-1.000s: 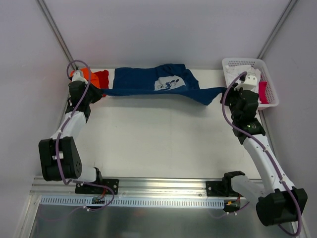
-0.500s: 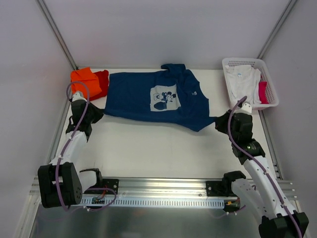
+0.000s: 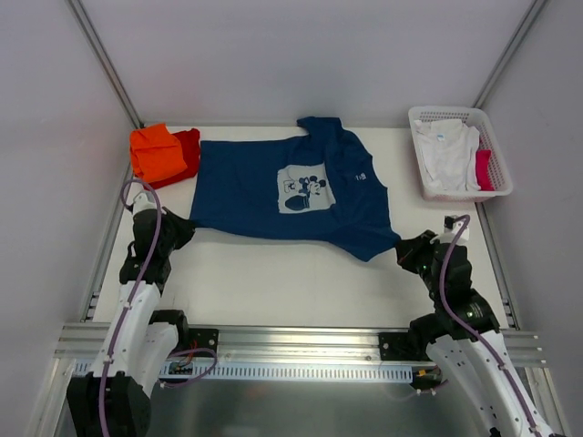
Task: Fold and stack the t-shirts
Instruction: Flatten out the tshirt
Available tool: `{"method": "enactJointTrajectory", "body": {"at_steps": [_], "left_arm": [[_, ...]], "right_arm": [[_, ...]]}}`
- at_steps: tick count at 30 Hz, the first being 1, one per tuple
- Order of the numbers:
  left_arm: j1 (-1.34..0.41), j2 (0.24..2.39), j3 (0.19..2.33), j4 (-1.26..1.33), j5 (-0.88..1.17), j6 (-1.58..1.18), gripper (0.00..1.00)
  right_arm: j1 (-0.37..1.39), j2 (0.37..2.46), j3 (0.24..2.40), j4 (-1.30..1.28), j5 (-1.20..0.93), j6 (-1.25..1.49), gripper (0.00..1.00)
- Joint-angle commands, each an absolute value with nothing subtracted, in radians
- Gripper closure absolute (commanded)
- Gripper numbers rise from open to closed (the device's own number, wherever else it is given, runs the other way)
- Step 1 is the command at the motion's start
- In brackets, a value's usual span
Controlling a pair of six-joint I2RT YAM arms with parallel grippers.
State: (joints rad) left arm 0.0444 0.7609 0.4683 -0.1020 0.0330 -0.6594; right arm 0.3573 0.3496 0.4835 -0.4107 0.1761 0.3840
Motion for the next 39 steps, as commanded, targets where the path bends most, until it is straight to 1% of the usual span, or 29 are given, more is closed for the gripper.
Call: {"method": "enactJointTrajectory", "body": {"at_steps": [1,8,17,21,27,28,29,30,31,32,33,34,39], "left_arm": [[0.035,0.661,0.451,-0.219,-0.037,-0.699,1.0],[0.034,0.511,0.485,-0.379,-0.106,-0.707,1.0],[0.034,0.37,0.612,-0.54,-0.199,-0.723,1.0],[0.035,0.357,0.653,-0.587,-0.199,-0.721,1.0],[0.034,0.365,0.661,-0.595,-0.186,-0.726,1.0],[0.034,0.374,0.66,-0.597,-0.183,-0.724,1.0],[0.034,0.379,0.66,-0.597,-0.18,-0.724,0.78],[0.034,0.383,0.658,-0.597,-0.176,-0.724,0.65],[0.035,0.387,0.657,-0.594,-0.173,-0.724,0.4],[0.034,0.391,0.655,-0.595,-0.173,-0.723,0.21],[0.034,0.394,0.653,-0.595,-0.173,-0.723,0.04],[0.034,0.396,0.653,-0.595,-0.173,-0.721,0.01],[0.035,0.391,0.653,-0.595,-0.181,-0.721,0.01]], "right_arm": [[0.371,0.27,0.485,-0.482,0.253,0.42,1.0],[0.373,0.157,0.532,-0.587,0.334,0.411,1.0],[0.371,0.015,0.61,-0.67,0.44,0.394,1.0],[0.37,-0.021,0.638,-0.678,0.437,0.388,1.0],[0.37,0.0,0.643,-0.663,0.378,0.377,1.0],[0.368,0.0,0.641,-0.658,0.364,0.368,0.97],[0.368,0.0,0.643,-0.655,0.353,0.37,0.89],[0.368,0.039,0.641,-0.652,0.344,0.368,0.67],[0.368,0.044,0.638,-0.64,0.325,0.365,0.57],[0.37,0.048,0.638,-0.637,0.324,0.362,0.49],[0.368,0.052,0.64,-0.634,0.319,0.361,0.39],[0.368,0.057,0.643,-0.629,0.321,0.354,0.36],[0.368,0.066,0.65,-0.612,0.342,0.334,0.34]]}}
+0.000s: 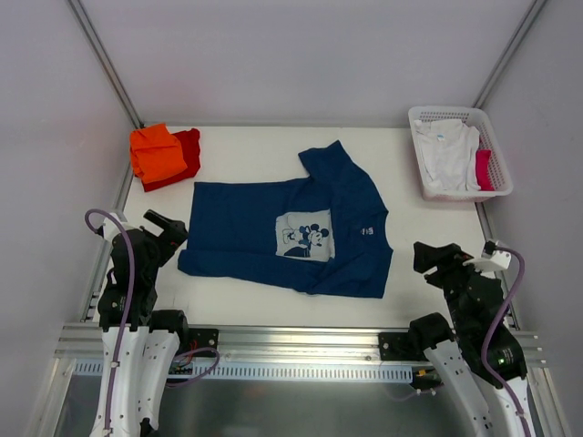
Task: Fold and stack the t-shirts
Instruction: Flatten out the tshirt
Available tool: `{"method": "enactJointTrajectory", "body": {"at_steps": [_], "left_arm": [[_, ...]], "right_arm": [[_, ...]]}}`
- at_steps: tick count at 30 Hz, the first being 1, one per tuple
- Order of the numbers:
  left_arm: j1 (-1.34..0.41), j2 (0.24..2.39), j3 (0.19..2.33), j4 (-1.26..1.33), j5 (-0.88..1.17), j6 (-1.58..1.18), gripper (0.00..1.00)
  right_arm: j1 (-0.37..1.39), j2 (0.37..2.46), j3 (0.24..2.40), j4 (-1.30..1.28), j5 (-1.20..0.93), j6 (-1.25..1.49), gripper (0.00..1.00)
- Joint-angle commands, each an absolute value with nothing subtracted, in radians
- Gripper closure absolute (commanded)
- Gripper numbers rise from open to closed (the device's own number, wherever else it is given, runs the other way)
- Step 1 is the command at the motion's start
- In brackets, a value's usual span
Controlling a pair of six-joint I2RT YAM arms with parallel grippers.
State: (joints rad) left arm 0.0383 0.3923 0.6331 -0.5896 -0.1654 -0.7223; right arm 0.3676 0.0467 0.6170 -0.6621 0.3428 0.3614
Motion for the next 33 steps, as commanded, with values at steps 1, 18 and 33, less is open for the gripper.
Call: {"method": "enactJointTrajectory", "body": {"at_steps": [1,18,33], "left_arm": [[0.034,0.393,0.655,-0.594,-0.184,-0.722,0.01],[0.034,0.903,0.706,-0.169,-0.003,-0.585,0.01],[0.035,1.722,1.144,0.092,0.092,-0.492,0.06]], "right_arm": [[0.368,0.078,0.649,-0.604,0.341,0.33,0.34],[0.367,0.855,0.811,-0.204,0.134,0.181,0.32],[0.288,1.492,1.238,-0.115,-0.106,0.104,0.34]]}}
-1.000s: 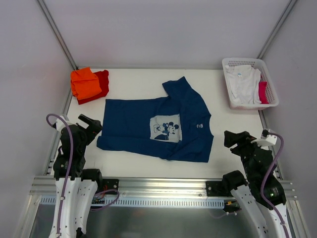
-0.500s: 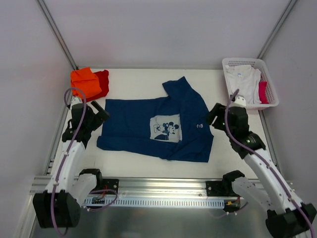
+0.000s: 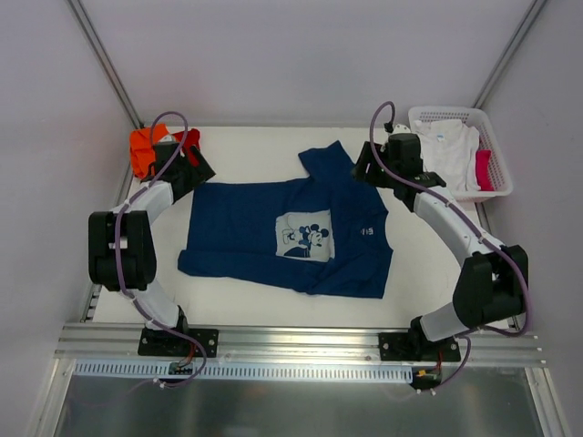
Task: Fold and stack the t-shirts
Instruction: Flatten out the tshirt
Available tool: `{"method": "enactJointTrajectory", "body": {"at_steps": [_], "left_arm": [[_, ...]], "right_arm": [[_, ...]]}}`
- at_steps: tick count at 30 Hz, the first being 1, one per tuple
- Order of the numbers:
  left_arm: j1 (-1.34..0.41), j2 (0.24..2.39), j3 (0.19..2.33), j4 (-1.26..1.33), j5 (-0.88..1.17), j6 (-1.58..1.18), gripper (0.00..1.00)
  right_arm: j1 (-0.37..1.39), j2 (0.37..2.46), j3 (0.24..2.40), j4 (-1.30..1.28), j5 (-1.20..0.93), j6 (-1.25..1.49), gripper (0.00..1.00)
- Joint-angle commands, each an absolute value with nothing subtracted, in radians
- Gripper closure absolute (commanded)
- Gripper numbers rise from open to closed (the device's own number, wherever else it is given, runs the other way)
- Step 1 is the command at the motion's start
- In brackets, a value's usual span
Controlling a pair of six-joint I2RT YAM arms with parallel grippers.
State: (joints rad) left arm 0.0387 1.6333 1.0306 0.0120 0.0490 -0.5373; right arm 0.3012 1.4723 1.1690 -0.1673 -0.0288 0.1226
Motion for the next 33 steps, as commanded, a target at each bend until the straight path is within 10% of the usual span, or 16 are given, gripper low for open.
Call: {"method": "enactJointTrajectory", "body": {"at_steps": [1,7,33], "left_arm": [[0.034,1.748,1.166,0.091,0.092,-0.486,0.09],[0.035,1.893,1.311,0.045,0.068,-0.471,0.22],[0.054,1.962,1.416,-0.166,-0.006,-0.442,0.17]], "right_arm": [[0.284,1.506,1.249,-0.114,-0.113,0.104,0.34],[0.255,1.566,1.285,-0.081,-0.166,0.107,0.35],[0.155,1.977,1.687,-0.221,-0.288,0.117,0.35]]}}
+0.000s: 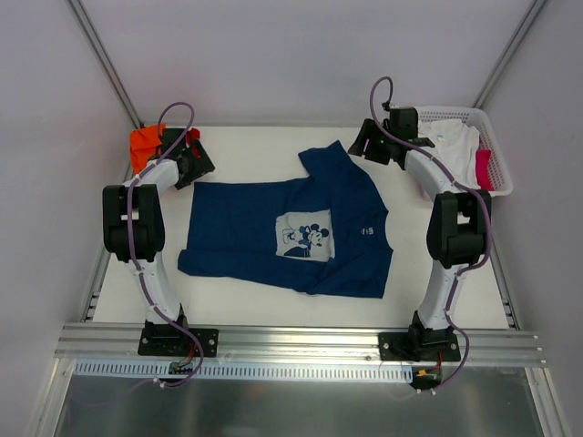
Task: Fold and stack the t-shirts
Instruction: Flatten out the tshirt
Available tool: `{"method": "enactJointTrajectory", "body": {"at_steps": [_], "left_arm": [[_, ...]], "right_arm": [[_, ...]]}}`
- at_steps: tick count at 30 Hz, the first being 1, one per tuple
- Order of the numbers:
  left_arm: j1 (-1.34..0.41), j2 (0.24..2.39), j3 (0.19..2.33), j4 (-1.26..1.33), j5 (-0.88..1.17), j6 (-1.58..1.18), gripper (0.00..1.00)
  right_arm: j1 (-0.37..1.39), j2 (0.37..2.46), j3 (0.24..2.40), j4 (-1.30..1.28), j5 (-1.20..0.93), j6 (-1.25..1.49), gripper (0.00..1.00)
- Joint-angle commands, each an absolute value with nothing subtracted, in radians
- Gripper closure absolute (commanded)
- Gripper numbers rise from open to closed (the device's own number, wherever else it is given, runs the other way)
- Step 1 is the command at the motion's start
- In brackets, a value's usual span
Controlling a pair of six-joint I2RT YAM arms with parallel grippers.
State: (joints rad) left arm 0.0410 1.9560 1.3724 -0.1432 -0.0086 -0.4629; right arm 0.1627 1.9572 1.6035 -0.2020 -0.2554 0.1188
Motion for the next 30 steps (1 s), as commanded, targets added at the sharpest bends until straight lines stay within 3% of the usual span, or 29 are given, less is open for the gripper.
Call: {"method": "enactJointTrajectory", "body": {"at_steps": [1,18,23,30], "left_arm": [[0.058,1.97,1.423,-0.172,-0.003,-0.442,0.17],[0.084,2.118,1.602,-0.334,0.072,-0.454,0.24],[0.084,2.108,1.569,-0.334,0.087,-0.463,0.39],[0.083,2.083,1.513,-0.334,0.107,-0.48,0.46]], "right_arm": [[0.155,1.985,1.696,-0.225,-0.297,0.118,0.35],[0.14,1.993,1.686,-0.161,-0.345,0.149,0.35],[0.137,1.999,1.677,-0.156,-0.347,0.15,0.35],[0.124,2.002,1.669,-0.156,-0.35,0.15,0.35]]}}
